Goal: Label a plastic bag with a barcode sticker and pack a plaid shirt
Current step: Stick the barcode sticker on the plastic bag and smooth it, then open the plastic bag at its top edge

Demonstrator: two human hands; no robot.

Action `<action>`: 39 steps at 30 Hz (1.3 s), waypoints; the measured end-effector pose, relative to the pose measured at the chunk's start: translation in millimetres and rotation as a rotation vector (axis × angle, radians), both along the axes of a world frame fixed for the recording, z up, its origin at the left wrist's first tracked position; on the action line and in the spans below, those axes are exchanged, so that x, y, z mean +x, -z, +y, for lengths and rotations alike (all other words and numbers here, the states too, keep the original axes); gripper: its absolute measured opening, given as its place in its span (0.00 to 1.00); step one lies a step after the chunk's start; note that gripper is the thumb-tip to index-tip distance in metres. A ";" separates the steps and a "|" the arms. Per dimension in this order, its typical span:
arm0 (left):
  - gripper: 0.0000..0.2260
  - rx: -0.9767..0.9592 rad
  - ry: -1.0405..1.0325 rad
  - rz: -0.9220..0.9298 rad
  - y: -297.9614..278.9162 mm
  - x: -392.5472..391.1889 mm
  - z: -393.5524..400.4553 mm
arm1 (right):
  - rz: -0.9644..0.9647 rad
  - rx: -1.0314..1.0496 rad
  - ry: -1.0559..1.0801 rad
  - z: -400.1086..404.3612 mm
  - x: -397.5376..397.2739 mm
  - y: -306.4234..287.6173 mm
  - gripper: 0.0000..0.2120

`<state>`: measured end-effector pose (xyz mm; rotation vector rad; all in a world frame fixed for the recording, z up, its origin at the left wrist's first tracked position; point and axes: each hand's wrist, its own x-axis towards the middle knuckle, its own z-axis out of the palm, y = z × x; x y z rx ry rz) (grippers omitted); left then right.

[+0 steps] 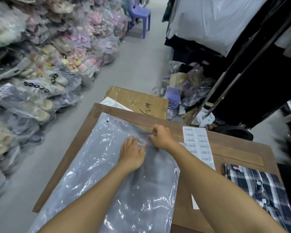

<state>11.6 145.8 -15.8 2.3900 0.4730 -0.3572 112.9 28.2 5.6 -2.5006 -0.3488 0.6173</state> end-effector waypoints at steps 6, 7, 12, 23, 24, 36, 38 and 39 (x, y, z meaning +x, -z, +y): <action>0.25 -0.243 -0.147 -0.025 -25.8 43.8 -1.5 | 0.069 0.215 0.218 -14.7 -16.7 -9.7 0.06; 0.25 -0.270 -0.186 -0.017 -30.9 50.8 -3.7 | 0.088 0.254 0.256 -16.9 -21.0 -10.9 0.06; 0.13 -0.282 -0.225 -0.043 -46.8 69.1 -25.1 | 0.210 0.465 0.418 -23.3 -42.2 -14.2 0.09; 0.08 -0.173 -0.213 0.014 -45.7 49.8 -34.8 | 0.663 0.708 0.537 -43.8 -68.8 -11.9 0.14; 0.09 -0.191 -0.207 0.015 -43.3 48.0 -32.3 | 0.662 0.731 0.588 -46.2 -65.7 -11.9 0.15; 0.03 -0.731 -0.184 0.212 -49.6 21.0 -30.0 | 0.298 0.600 0.773 -31.4 -58.1 4.3 0.11; 0.01 -0.763 -0.185 0.199 -51.2 19.5 -28.3 | 0.297 0.569 0.789 -34.1 -55.7 6.5 0.05; 0.01 -0.768 -0.210 0.169 -51.5 19.4 -27.2 | 0.335 0.597 0.799 -36.0 -54.4 7.4 0.04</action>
